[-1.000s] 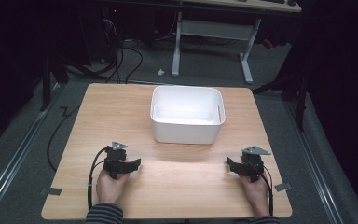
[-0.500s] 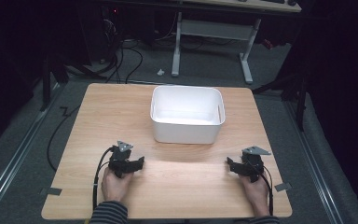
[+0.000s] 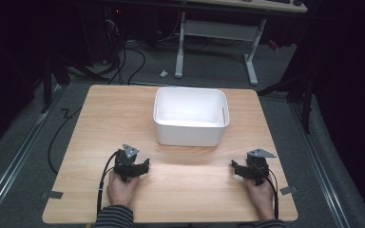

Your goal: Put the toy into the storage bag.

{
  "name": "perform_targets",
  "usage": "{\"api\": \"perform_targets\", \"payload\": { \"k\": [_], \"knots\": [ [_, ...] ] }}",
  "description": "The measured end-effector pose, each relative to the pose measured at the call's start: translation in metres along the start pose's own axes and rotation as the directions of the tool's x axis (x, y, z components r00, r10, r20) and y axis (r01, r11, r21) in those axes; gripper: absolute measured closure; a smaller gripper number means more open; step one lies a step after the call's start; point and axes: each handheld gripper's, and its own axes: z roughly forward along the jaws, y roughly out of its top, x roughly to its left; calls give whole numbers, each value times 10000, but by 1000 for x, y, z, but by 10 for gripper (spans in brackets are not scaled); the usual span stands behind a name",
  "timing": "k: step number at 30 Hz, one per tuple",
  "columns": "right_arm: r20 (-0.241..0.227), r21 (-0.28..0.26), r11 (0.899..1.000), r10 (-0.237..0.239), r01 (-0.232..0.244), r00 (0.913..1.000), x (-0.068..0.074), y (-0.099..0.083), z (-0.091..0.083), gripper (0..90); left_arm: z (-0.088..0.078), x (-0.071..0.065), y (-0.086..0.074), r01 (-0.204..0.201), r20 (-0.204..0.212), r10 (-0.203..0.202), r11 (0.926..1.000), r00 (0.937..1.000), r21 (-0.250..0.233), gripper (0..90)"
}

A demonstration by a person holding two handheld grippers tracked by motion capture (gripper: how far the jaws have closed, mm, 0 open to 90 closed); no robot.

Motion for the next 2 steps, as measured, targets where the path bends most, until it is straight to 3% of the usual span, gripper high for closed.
{"api": "perform_targets", "payload": {
  "k": [2],
  "knots": [
    [12, -1, 10000, 2, -2, 10000, 0, 0, 0, 266, 0, 0, 0, 5, 3, -5, 10000, 10000, -4, 256]
  ]
}}
